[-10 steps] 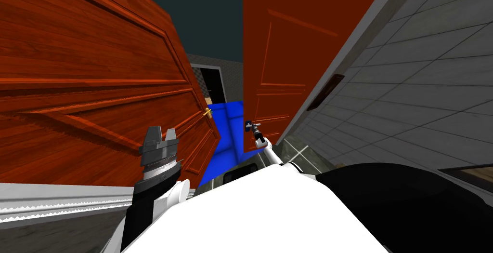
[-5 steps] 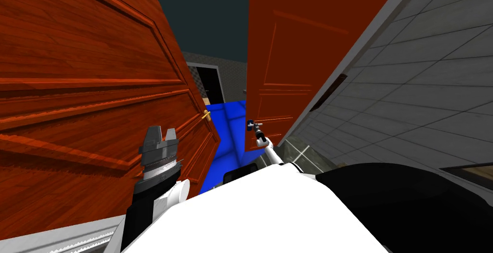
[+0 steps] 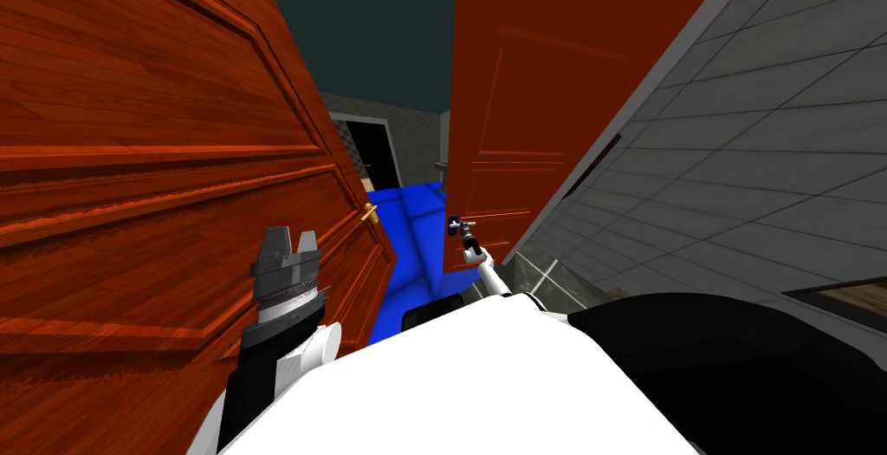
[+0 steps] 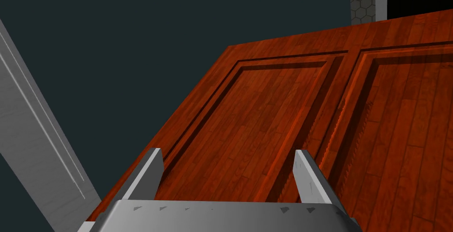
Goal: Push the door open
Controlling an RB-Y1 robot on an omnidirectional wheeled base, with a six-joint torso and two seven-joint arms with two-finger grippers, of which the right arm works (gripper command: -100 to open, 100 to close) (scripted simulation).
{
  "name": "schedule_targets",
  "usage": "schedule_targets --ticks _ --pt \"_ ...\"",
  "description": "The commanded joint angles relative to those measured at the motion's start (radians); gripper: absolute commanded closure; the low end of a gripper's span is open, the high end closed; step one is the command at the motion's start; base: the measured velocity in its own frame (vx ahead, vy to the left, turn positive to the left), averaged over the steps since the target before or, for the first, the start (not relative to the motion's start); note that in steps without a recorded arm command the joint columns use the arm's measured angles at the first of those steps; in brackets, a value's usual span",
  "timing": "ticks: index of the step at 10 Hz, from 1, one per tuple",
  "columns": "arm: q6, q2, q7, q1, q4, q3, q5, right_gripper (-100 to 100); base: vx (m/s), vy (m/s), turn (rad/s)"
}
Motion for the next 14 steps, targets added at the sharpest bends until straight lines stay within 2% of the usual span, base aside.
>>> schedule_targets --ticks 1,7,9,10,11,14 --pt "-0.007 -0.010 0.007 -0.008 0.005 -0.030 -0.003 100 0.142 0.098 -0.065" --pt "-0.010 -0.009 0.027 -0.018 0.025 -0.102 -0.011 100 0.165 0.104 -0.074" --pt "-0.011 -0.009 0.031 -0.020 0.029 -0.116 -0.013 100 0.187 0.092 -0.066" --pt "-0.005 -0.006 0.028 -0.011 0.023 -0.106 -0.012 100 0.079 0.035 -0.026" --pt "-0.014 -0.008 0.053 -0.024 0.034 -0.125 -0.024 100 0.143 0.009 -0.072" --pt "-0.025 -0.007 0.096 -0.045 0.053 -0.153 -0.043 100 0.201 -0.021 -0.078"
